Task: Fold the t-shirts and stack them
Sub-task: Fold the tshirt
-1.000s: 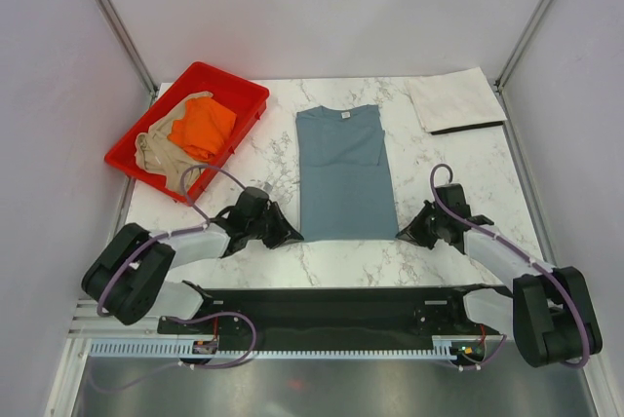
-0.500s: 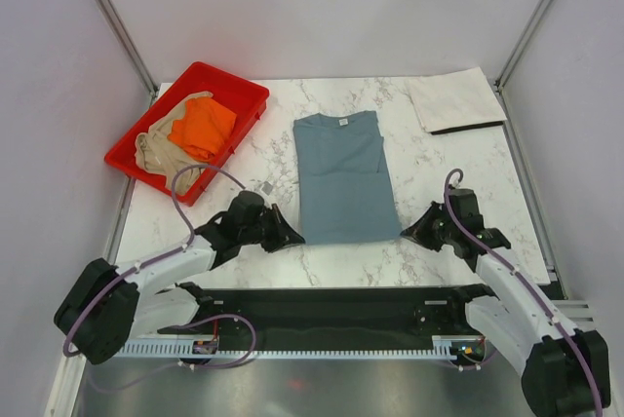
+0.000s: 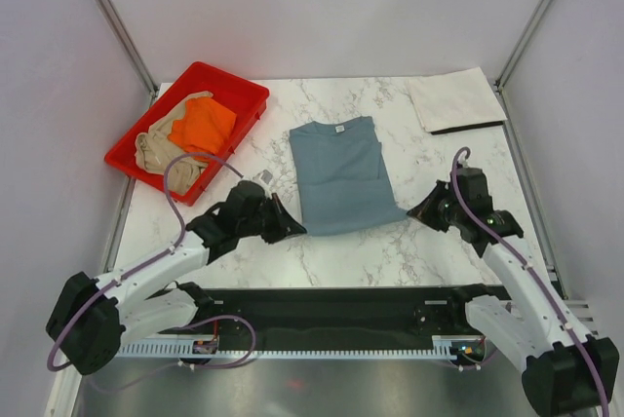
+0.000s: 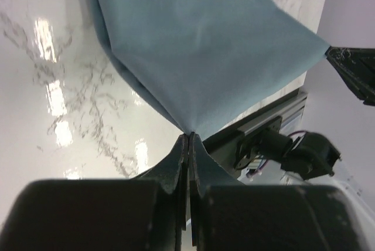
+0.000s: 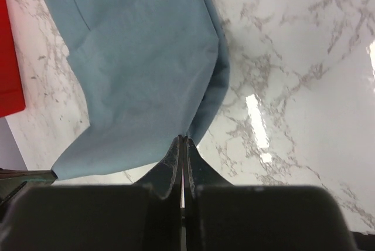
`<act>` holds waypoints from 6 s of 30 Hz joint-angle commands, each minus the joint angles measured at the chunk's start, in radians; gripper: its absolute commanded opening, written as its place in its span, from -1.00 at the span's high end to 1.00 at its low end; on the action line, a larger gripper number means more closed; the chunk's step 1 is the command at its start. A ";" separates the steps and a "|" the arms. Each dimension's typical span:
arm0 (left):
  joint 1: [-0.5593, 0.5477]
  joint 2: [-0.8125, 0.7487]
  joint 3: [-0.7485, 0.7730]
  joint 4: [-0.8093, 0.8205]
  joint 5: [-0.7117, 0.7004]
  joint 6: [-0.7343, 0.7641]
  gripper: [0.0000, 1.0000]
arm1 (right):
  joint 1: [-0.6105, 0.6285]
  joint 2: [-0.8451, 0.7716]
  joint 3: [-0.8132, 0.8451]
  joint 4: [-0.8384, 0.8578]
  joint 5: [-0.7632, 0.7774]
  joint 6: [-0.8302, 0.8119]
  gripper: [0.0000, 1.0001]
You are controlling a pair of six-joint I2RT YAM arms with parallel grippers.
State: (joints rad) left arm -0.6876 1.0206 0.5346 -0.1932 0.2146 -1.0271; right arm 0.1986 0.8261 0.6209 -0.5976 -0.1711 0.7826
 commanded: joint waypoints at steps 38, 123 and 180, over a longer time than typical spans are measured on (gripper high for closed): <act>0.493 1.174 1.327 -0.084 0.134 0.420 0.95 | -0.045 1.470 1.524 0.162 -0.038 -0.155 1.00; 0.384 0.823 0.719 -0.230 0.069 0.544 0.63 | -0.090 1.105 0.607 0.117 -0.404 -0.655 1.00; 0.378 1.233 1.203 -0.206 0.194 0.507 0.24 | 0.186 1.323 0.838 0.295 -0.778 -0.456 0.96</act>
State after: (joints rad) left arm -0.3153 2.2658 1.7199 -0.4099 0.4248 -0.5392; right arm 0.3836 2.2169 1.4883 -0.2993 -0.9134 0.3786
